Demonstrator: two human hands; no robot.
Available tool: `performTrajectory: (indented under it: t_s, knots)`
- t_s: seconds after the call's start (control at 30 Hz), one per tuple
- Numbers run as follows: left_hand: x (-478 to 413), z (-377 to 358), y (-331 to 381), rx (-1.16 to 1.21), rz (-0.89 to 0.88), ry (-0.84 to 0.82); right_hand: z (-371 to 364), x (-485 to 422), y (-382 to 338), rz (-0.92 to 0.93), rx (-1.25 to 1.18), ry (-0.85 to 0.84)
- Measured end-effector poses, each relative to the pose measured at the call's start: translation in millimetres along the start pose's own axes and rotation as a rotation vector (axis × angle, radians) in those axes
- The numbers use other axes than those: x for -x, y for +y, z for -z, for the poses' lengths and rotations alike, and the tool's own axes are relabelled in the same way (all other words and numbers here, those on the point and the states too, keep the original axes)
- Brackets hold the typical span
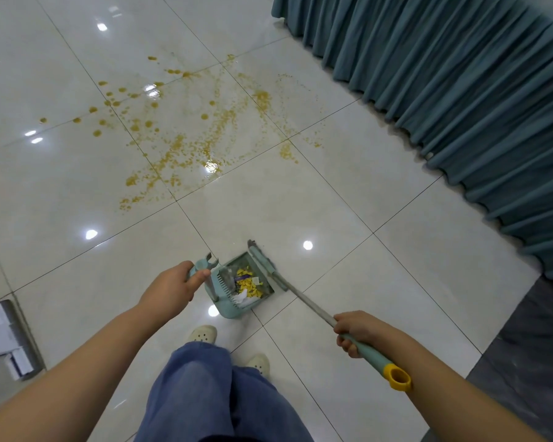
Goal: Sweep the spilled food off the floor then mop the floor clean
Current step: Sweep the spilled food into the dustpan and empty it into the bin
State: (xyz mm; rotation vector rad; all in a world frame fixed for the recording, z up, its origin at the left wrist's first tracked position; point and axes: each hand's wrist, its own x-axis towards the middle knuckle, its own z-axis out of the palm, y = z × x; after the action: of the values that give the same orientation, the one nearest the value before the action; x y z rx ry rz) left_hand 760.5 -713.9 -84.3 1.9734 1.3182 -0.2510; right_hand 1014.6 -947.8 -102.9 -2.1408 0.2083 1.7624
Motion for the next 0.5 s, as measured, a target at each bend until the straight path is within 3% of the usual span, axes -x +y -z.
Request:
performTrajectory:
  t_s: [0.23,0.5]
  knots:
    - [11,4,-15,0.007,0.018,0.006,0,-18,0,-0.006,0.031,0.118]
    - [13,-5,-24,0.01,0.034,0.021,-44,-16,13,-0.091,0.028,-0.05]
